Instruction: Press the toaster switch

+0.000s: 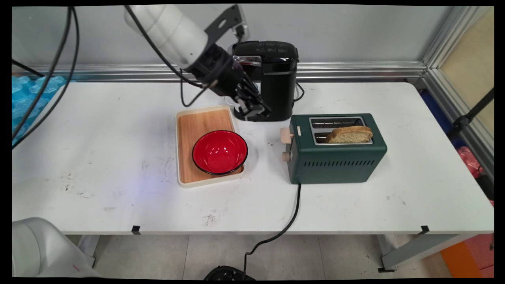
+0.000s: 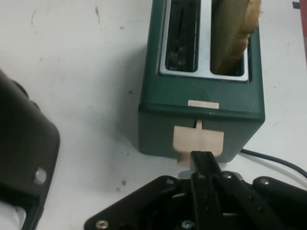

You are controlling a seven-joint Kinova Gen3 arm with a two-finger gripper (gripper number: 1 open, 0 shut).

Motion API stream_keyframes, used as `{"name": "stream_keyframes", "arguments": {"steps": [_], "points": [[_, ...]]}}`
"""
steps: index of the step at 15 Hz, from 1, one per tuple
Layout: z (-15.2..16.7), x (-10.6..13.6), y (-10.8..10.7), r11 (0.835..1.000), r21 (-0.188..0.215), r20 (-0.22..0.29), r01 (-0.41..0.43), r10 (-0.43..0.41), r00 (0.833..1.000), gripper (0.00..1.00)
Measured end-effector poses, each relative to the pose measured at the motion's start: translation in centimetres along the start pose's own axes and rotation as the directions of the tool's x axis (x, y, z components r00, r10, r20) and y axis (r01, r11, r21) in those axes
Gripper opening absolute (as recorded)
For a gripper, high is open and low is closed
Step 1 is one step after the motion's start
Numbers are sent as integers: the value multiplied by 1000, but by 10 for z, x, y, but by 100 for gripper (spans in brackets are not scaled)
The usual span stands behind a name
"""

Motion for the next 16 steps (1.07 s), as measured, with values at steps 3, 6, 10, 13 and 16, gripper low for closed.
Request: {"name": "stream_keyframes", "arguments": {"steps": [3,6,10,13,16], "points": [[16,2,0,1000,-5,-7,-3,3,1000,0],[31,3,1,1000,-11,-10,-6,6,1000,0],[51,0,1,1000,-19,-8,-6,6,1000,0],[64,-3,0,1000,-23,-8,-6,6,1000,0],[76,-5,-2,1000,-25,-9,-7,7,1000,0]]}}
